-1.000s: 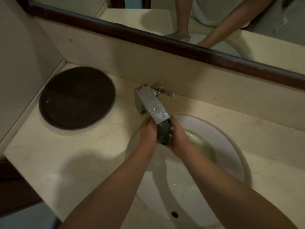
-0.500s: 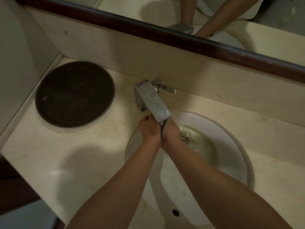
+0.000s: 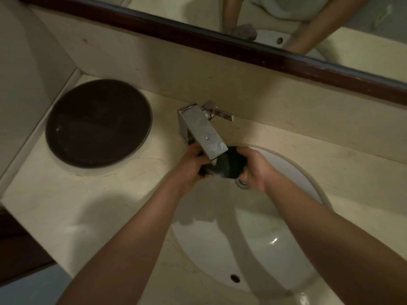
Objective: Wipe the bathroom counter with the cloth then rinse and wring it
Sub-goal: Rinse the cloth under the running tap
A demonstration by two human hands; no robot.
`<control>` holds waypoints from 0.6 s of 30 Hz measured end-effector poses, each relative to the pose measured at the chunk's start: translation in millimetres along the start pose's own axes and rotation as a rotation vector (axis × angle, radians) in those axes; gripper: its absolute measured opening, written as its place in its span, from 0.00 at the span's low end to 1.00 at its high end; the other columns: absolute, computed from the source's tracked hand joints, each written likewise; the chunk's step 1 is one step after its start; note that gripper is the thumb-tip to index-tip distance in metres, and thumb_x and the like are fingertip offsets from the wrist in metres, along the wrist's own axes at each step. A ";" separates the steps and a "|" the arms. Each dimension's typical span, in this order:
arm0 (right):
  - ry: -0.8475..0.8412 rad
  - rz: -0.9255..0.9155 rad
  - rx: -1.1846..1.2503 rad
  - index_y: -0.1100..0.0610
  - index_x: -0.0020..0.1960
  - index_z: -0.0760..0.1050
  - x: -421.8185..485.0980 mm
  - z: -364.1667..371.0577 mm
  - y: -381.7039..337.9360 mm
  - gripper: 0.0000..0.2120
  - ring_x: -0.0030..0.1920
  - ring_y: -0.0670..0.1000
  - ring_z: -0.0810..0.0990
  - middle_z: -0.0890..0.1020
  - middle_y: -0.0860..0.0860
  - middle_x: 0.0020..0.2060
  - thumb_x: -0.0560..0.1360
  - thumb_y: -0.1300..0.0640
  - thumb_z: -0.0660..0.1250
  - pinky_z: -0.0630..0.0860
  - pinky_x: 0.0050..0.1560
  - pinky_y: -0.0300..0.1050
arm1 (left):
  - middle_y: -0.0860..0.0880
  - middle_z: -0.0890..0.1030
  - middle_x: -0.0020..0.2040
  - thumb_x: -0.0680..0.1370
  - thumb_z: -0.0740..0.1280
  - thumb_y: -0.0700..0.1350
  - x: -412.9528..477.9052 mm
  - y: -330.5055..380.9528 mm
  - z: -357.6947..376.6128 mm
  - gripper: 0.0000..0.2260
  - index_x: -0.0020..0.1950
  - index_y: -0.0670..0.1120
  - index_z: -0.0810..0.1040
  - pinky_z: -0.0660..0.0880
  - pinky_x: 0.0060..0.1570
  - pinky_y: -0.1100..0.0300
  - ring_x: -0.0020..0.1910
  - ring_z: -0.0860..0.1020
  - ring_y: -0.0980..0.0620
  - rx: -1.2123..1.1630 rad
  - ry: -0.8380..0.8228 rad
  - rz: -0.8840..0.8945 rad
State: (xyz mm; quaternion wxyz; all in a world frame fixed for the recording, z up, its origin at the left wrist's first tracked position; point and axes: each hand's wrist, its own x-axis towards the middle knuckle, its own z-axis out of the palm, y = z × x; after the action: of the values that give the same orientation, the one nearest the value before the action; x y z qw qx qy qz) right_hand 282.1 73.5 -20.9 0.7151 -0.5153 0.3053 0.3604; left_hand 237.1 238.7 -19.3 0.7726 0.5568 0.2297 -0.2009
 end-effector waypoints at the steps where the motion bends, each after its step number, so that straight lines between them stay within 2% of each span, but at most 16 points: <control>1: 0.011 -0.036 -0.080 0.56 0.66 0.69 -1.7 -5.9 -2.4 0.14 0.52 0.59 0.82 0.79 0.58 0.57 0.81 0.58 0.58 0.83 0.37 0.52 | 0.53 0.83 0.52 0.70 0.66 0.37 -1.8 -1.7 -6.3 0.21 0.58 0.57 0.76 0.75 0.37 0.56 0.48 0.80 0.49 0.039 -0.035 0.013; 2: 0.043 -0.068 -0.197 0.54 0.66 0.69 -2.0 -9.5 -2.4 0.14 0.47 0.58 0.82 0.79 0.58 0.56 0.81 0.60 0.59 0.81 0.29 0.46 | 0.52 0.82 0.55 0.69 0.67 0.35 -1.9 -4.9 -11.3 0.25 0.62 0.56 0.74 0.73 0.36 0.58 0.48 0.79 0.49 0.096 -0.037 0.010; 3: 0.065 -0.082 -0.322 0.53 0.65 0.70 -2.3 -11.5 -2.4 0.13 0.42 0.56 0.82 0.79 0.59 0.56 0.81 0.59 0.61 0.78 0.25 0.43 | 0.49 0.81 0.58 0.71 0.68 0.35 -2.5 -6.0 -13.0 0.24 0.64 0.54 0.73 0.73 0.34 0.59 0.47 0.79 0.49 0.144 -0.020 0.006; 5: 0.078 -0.076 -0.551 0.53 0.59 0.74 -5.7 -11.3 -0.8 0.11 0.38 0.56 0.79 0.79 0.63 0.52 0.80 0.49 0.62 0.75 0.29 0.43 | 0.43 0.81 0.57 0.76 0.69 0.40 -2.3 -8.2 -13.5 0.18 0.65 0.48 0.75 0.73 0.30 0.62 0.43 0.80 0.49 0.216 0.026 0.006; 6: 0.093 -0.055 -0.646 0.52 0.56 0.75 -7.9 -11.4 -0.7 0.14 0.38 0.57 0.79 0.79 0.62 0.50 0.78 0.43 0.62 0.76 0.33 0.46 | 0.42 0.81 0.55 0.77 0.69 0.42 -0.8 -8.3 -13.0 0.15 0.63 0.46 0.76 0.72 0.28 0.64 0.40 0.79 0.49 0.242 0.059 0.001; 8: 0.089 -0.046 -0.885 0.50 0.55 0.75 -14.6 -9.5 -0.3 0.21 0.43 0.58 0.83 0.81 0.57 0.49 0.74 0.35 0.61 0.81 0.41 0.52 | 0.44 0.81 0.44 0.78 0.67 0.44 -0.2 -7.9 -10.6 0.12 0.60 0.42 0.78 0.69 0.24 0.64 0.33 0.76 0.51 0.289 0.133 0.010; 10: 0.007 -0.142 -1.112 0.48 0.61 0.71 -20.8 -4.8 5.8 0.24 0.47 0.56 0.83 0.80 0.54 0.52 0.73 0.33 0.62 0.82 0.41 0.49 | 0.48 0.78 0.35 0.78 0.65 0.46 0.2 -7.6 -4.9 0.11 0.55 0.40 0.80 0.65 0.23 0.64 0.28 0.71 0.52 0.283 0.169 -0.004; 11: -0.032 -0.217 -1.201 0.47 0.65 0.70 -22.3 -2.3 11.7 0.28 0.51 0.54 0.81 0.78 0.53 0.56 0.72 0.32 0.63 0.81 0.46 0.49 | 0.48 0.78 0.35 0.78 0.65 0.46 -0.6 -6.2 -0.2 0.11 0.53 0.40 0.80 0.64 0.24 0.64 0.27 0.70 0.53 0.255 0.173 -0.025; 13: 0.027 -0.407 -1.394 0.47 0.69 0.69 -19.0 1.2 25.5 0.34 0.64 0.55 0.73 0.71 0.53 0.67 0.69 0.32 0.65 0.74 0.62 0.51 | 0.48 0.82 0.38 0.78 0.65 0.45 -1.8 -2.6 9.0 0.07 0.51 0.44 0.81 0.70 0.29 0.62 0.31 0.77 0.51 0.182 0.162 -0.048; 15: 0.113 -0.621 -1.471 0.49 0.68 0.71 -16.1 3.8 34.6 0.31 0.69 0.56 0.67 0.70 0.53 0.69 0.70 0.35 0.67 0.68 0.67 0.51 | 0.46 0.85 0.42 0.77 0.65 0.43 -0.6 -0.2 14.3 0.06 0.51 0.46 0.81 0.76 0.36 0.57 0.39 0.83 0.46 0.122 0.143 -0.049; 18: 0.125 -0.716 -1.335 0.52 0.67 0.70 -15.9 3.9 40.3 0.30 0.60 0.53 0.76 0.76 0.52 0.62 0.70 0.40 0.69 0.75 0.57 0.51 | 0.46 0.84 0.44 0.78 0.65 0.44 -1.6 3.9 14.4 0.07 0.55 0.45 0.78 0.76 0.32 0.60 0.38 0.82 0.48 0.100 0.125 -0.029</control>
State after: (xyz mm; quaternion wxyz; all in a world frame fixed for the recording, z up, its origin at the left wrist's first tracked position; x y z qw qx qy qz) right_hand 240.0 82.5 -27.8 0.3061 -0.9257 -0.1237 0.1847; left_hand 239.9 226.2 -11.4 0.7248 0.6030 0.2750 -0.1880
